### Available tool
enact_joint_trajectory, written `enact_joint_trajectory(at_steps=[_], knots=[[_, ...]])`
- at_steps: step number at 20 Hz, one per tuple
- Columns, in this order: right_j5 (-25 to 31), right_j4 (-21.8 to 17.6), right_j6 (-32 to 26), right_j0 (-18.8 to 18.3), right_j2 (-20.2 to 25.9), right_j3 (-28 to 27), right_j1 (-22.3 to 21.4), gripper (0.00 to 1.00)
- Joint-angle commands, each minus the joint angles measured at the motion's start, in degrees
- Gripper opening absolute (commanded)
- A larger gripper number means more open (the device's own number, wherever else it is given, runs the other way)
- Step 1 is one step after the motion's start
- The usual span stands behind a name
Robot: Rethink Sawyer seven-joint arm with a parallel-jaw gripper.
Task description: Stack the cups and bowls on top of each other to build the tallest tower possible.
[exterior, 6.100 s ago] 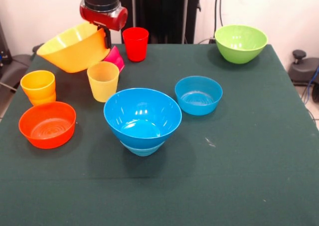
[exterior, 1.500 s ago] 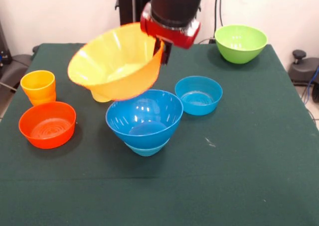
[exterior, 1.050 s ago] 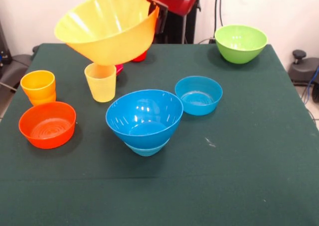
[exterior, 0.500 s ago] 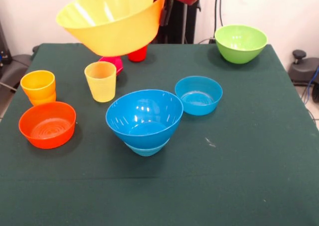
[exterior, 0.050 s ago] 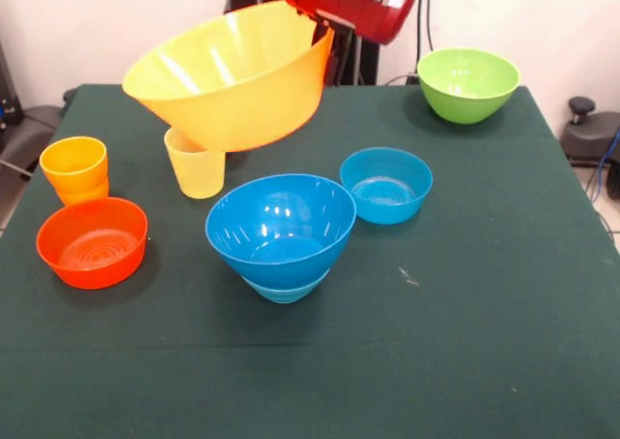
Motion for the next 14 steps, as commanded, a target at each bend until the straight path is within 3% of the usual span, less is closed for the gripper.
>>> enact_joint_trajectory(at_steps=[1, 14], knots=[[-4.4, -0.9, 5.3, 1.3, -1.5, -2.2, 4.2, 0.00], [-7.6, -0.6, 6.3, 2.8, -3.1, -5.0, 7.5, 0.00]])
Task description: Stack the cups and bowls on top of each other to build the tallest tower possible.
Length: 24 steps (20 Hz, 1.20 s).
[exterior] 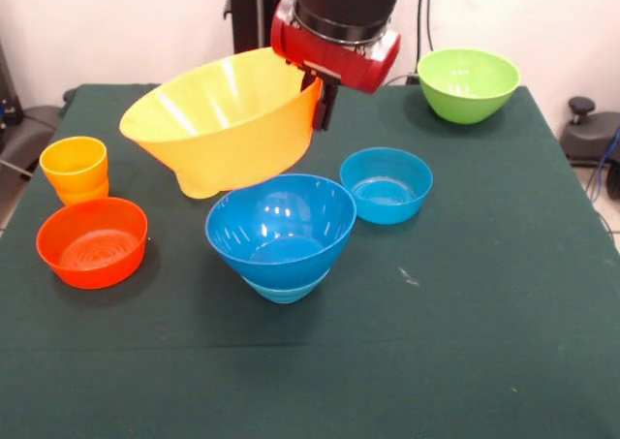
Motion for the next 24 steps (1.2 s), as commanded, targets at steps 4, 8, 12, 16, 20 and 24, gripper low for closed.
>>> enact_joint_trajectory(at_steps=[4, 8, 12, 16, 20, 24], knots=[[-2.7, 0.0, 5.9, 2.6, -1.1, -5.5, 4.6, 0.00], [-1.5, 0.5, 7.3, 3.9, -1.8, -7.9, 5.8, 0.00], [-2.8, 1.0, 7.9, 4.4, -2.3, -9.0, 7.5, 0.00], [-4.0, 1.6, 7.9, 4.8, -2.7, -9.6, 8.8, 0.00], [-4.4, 2.1, 7.7, 5.2, -3.2, -10.3, 9.4, 0.00], [-5.0, 2.4, 7.1, 5.5, -3.5, -11.3, 10.2, 0.00]])
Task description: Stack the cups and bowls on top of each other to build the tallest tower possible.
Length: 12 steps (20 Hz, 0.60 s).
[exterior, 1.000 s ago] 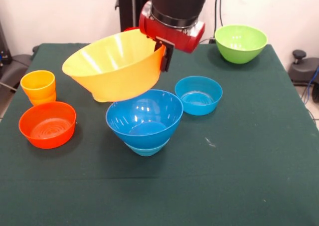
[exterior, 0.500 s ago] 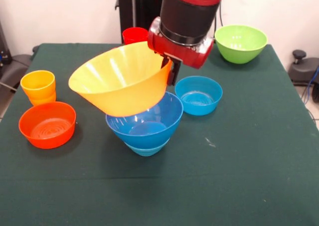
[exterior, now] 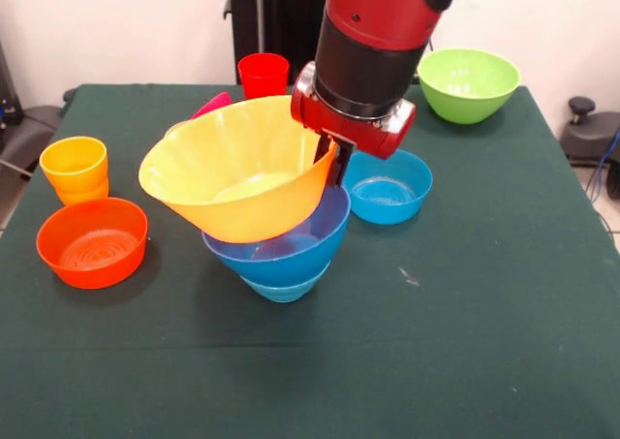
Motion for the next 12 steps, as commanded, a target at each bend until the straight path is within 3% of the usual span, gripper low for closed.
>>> enact_joint_trajectory(at_steps=[1, 12], knots=[[-4.5, 1.2, 7.2, 1.4, 0.0, -3.8, 1.9, 0.00], [-2.7, 3.5, 9.0, 3.6, -2.1, -4.0, 1.0, 0.00]])
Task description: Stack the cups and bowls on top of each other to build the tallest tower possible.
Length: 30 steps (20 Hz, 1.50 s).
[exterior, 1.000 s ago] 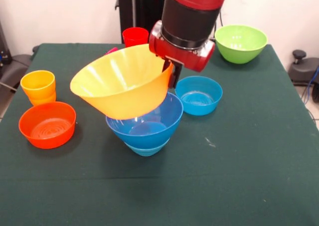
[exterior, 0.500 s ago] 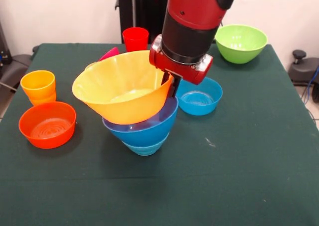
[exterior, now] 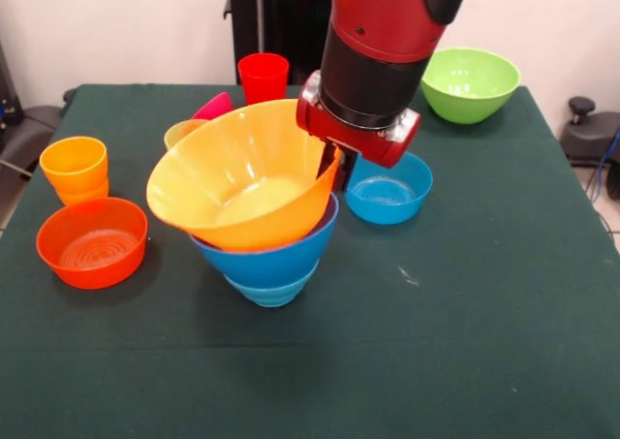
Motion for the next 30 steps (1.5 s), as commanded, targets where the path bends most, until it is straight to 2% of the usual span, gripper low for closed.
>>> enact_joint_trajectory(at_steps=[1, 9, 18, 19, 24, 30], knots=[[-2.4, 1.7, 9.1, 2.4, -0.5, -3.1, -0.4, 0.00], [1.9, 3.3, 7.8, 4.0, -2.1, -6.4, -0.5, 0.00], [-1.4, 3.9, 7.1, 4.8, -4.2, -5.6, -0.1, 0.00], [-1.9, 4.5, 6.5, 4.7, -4.5, -5.3, -0.1, 1.00], [-1.9, 7.1, 4.2, 3.1, -2.9, -3.7, -0.3, 1.00], [-0.4, 7.0, 3.1, 4.3, -3.9, -4.1, -0.4, 1.00]])
